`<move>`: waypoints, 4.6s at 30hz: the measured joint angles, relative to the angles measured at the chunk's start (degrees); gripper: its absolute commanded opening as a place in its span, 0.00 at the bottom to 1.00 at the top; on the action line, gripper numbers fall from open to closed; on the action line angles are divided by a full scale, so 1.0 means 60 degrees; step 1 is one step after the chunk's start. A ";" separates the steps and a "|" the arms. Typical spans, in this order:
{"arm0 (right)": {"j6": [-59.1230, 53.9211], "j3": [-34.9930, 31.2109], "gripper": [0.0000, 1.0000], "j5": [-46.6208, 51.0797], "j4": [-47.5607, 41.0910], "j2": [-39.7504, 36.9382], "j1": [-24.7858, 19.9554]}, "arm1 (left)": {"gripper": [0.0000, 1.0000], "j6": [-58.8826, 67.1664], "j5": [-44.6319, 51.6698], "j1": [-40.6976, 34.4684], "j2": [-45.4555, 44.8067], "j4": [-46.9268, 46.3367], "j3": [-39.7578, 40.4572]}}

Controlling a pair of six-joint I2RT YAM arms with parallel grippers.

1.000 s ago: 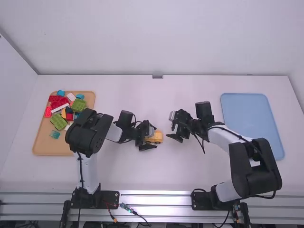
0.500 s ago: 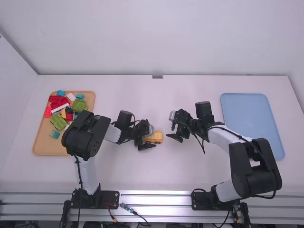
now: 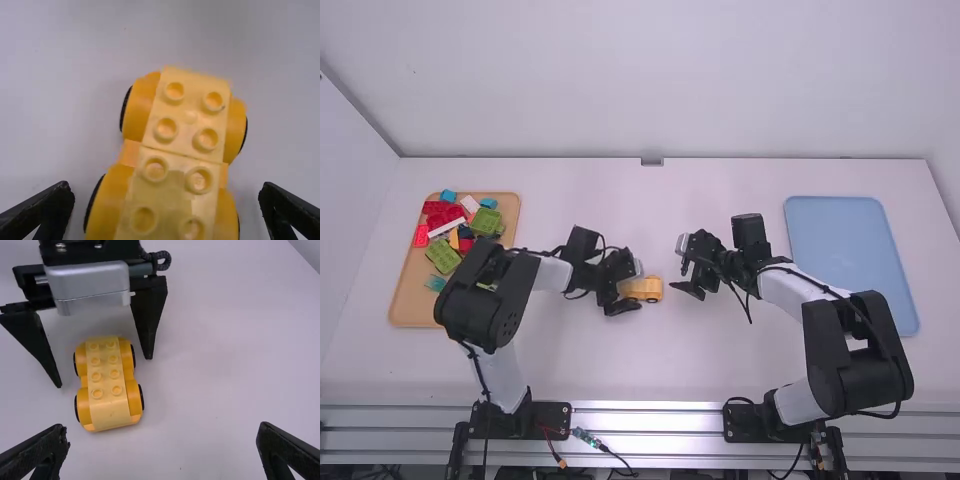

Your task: Assemble lego blocks to make yellow taxi

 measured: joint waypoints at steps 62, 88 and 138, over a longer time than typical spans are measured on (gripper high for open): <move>0.0466 0.0004 0.99 0.0525 0.1118 0.0000 0.0004 | 0.99 -0.9216 -1.2258 0.4812 0.0000 -0.7351 0.5865; 0.0856 0.0004 0.99 0.1005 0.1253 0.0000 0.0004 | 0.99 -0.7318 -0.6051 0.8142 0.0000 -0.6229 0.5865; 0.0852 0.0000 0.99 0.1035 0.1253 0.0000 0.0004 | 0.44 -0.6586 -0.6390 0.8134 0.2452 -0.8058 0.8710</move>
